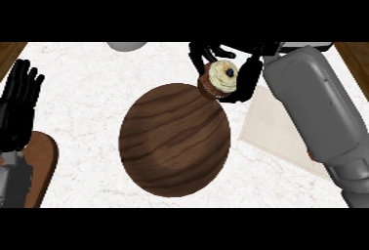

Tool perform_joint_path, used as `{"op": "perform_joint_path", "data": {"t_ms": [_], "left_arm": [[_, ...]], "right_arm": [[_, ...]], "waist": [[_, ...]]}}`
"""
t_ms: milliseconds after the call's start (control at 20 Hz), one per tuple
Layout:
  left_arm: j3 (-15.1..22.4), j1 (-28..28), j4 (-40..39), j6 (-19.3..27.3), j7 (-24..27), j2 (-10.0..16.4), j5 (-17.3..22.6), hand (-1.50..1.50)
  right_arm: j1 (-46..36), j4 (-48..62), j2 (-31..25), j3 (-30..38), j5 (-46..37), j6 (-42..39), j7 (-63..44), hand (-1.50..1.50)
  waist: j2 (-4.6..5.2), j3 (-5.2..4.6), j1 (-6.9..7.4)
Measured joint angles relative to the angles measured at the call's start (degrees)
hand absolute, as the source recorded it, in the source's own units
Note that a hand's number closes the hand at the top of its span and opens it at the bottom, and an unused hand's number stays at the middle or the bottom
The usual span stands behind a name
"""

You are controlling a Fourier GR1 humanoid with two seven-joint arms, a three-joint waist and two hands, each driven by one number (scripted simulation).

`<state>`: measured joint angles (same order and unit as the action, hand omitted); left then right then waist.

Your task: Pick the cupcake from the placemat and place it in the bowl

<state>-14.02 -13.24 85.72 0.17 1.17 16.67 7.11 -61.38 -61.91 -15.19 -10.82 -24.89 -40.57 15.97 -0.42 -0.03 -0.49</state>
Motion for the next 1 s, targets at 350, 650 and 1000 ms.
{"op": "perform_joint_path", "data": {"t_ms": [350,650,1000], "left_arm": [[0.51,-0.01,1.74,0.51,-0.93,-0.55,-0.34,0.00],[0.16,-1.77,-0.27,0.13,-0.92,-0.06,-0.31,0.00],[0.25,-2.80,-1.10,-0.40,-0.82,-0.01,-0.05,0.00]], "right_arm": [[8.43,-4.42,5.97,-6.90,-8.46,8.09,-4.07,1.50],[12.13,-0.43,12.09,-7.50,-9.89,11.68,-10.63,-1.50],[14.06,6.21,14.61,-6.10,-0.28,16.93,-7.93,-1.50]], "waist": [[0.32,0.02,0.57],[0.48,0.01,0.78],[0.67,0.04,1.60]]}}
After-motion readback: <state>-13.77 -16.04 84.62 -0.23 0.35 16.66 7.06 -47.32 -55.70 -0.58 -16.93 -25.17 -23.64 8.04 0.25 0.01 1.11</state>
